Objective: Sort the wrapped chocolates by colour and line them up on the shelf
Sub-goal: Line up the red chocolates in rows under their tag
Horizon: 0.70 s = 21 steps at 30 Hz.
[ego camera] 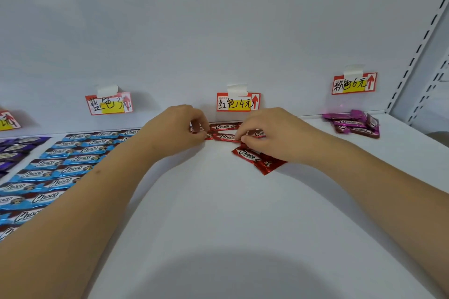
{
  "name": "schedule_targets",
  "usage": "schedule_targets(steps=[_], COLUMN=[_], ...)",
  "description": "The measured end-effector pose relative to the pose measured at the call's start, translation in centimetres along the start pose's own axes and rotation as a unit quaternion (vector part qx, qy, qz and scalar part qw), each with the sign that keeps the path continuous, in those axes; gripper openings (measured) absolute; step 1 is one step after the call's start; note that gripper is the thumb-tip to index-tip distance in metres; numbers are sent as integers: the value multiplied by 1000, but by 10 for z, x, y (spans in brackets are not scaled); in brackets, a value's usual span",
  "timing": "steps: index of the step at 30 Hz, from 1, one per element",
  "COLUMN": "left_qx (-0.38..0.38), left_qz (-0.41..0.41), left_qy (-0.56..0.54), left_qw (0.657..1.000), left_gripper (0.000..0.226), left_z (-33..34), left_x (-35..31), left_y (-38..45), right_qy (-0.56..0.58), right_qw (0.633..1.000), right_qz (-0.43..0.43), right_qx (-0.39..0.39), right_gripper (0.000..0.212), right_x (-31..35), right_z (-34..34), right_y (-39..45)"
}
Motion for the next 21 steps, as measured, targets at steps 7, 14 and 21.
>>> schedule_targets(steps=[7, 14, 21], left_qx=[25, 20, 23], left_qz=[4, 8, 8], left_qy=[22, 23, 23], left_qw=[999, 1000, 999], left_gripper=[15, 15, 15], left_z=[5, 5, 7], left_x=[-1, 0, 0], left_y=[0, 1, 1], right_qy=[-6, -5, 14], right_qw=[999, 1000, 1000], right_qz=[13, 7, 17], right_qx=[34, 29, 17], right_gripper=[25, 26, 14], right_x=[-7, -10, -15], right_z=[5, 7, 6], right_y=[-1, 2, 4])
Point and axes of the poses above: each hand's wrist, its own y-axis towards the middle knuckle, its own z-axis out of the palm, x = y × z, the point moved 9 cm from there along y, towards the middle knuckle, and after that the axes turned 5 degrees about x, right-handed, at the moved point
